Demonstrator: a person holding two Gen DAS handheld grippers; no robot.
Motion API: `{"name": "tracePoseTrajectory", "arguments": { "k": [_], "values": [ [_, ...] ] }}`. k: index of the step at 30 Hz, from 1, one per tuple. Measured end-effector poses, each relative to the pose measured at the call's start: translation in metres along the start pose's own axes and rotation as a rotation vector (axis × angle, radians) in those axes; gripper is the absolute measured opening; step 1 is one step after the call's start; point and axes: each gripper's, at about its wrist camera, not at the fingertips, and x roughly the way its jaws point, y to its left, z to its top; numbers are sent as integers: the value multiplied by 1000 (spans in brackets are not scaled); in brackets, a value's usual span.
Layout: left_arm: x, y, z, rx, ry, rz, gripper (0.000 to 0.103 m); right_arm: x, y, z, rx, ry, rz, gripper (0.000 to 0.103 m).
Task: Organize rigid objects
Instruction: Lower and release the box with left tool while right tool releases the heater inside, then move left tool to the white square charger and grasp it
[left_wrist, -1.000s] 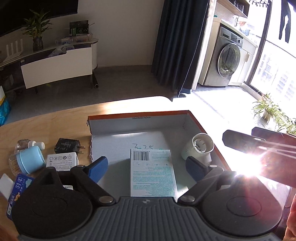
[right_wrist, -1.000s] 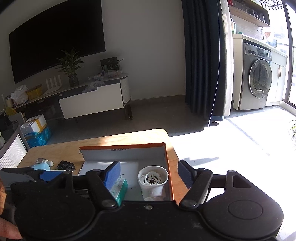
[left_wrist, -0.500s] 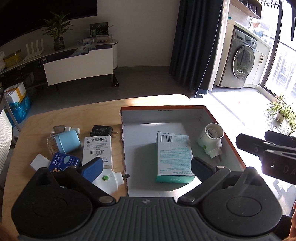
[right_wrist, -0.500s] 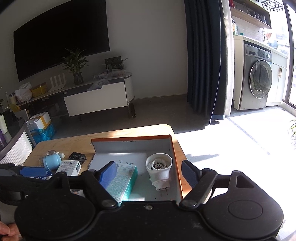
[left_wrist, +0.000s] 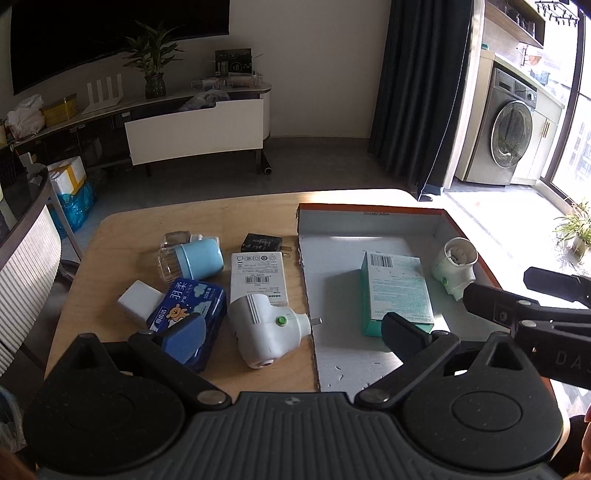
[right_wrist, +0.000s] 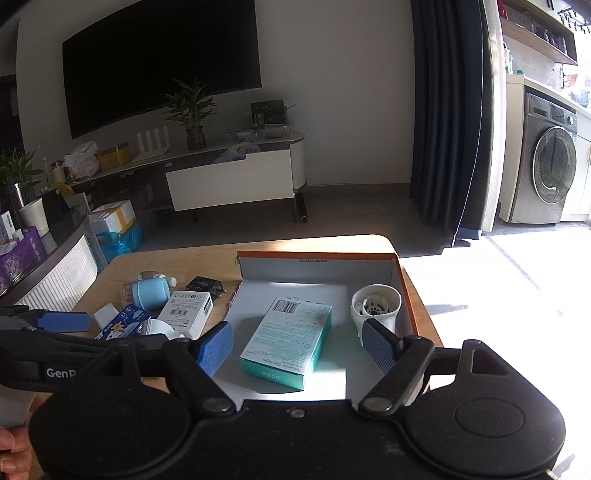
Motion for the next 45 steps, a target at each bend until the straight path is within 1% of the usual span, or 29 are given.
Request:
{"name": "tracePoseTrajectory", "arguments": {
  "k": [12,26,30,32,34,37,39,41,44,45],
  "values": [
    [-11,28,-10,-50,-3,36,103,2,28,-3,-55,18,51,91],
    [-29,57,-31,-104,9,84,103,5,60,-17,-108,56,125,91],
    [-43,65,-45,-149,-26,114,103,3,70,-23,-128,66,160,91],
    [-51,68,-58,-173,-49,130,103,2,76,-27,-147,70,172,91],
    [-56,69,-73,-189,-53,151,103,2,79,-30,-153,77,178,91],
    [-51,75,-91,-227,-17,189,103,4,81,-35,-150,94,190,91],
    [-45,80,-96,-249,11,214,102,4,83,-37,-153,98,197,91],
    [-41,85,-98,-268,22,219,102,3,83,-37,-156,95,202,91],
    [-34,84,-100,-246,23,233,100,2,80,-36,-148,92,198,91],
    [-31,84,-102,-236,31,235,96,3,79,-36,-145,93,195,91]
  ]
}}
